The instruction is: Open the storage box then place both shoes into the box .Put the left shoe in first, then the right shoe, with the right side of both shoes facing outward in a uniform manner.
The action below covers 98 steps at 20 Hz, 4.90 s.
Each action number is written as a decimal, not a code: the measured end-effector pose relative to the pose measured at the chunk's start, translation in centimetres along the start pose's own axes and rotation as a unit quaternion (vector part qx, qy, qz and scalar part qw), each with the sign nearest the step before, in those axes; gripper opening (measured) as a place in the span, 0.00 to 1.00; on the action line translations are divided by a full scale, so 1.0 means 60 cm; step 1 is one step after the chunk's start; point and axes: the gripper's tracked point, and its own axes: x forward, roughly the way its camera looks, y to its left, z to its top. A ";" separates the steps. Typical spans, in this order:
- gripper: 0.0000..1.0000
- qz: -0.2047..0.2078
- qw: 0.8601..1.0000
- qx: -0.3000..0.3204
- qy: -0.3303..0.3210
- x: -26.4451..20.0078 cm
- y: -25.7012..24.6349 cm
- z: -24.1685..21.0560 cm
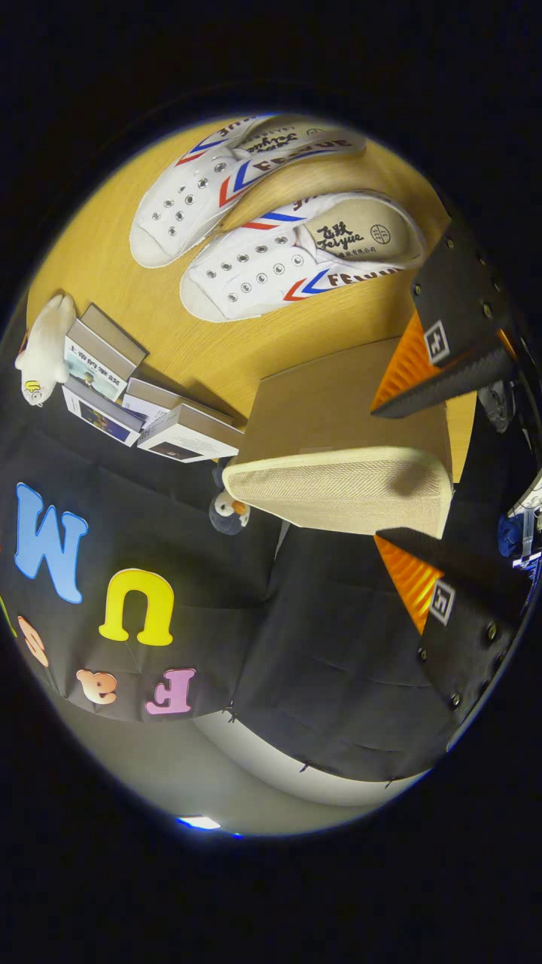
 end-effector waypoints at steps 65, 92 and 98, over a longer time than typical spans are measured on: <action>0.96 0.089 0.968 -0.220 0.083 0.175 0.394 -0.135; 0.97 -0.168 0.932 -0.322 -0.013 -0.047 0.030 0.154; 0.97 -0.215 0.929 -0.301 0.023 -0.058 -0.073 0.159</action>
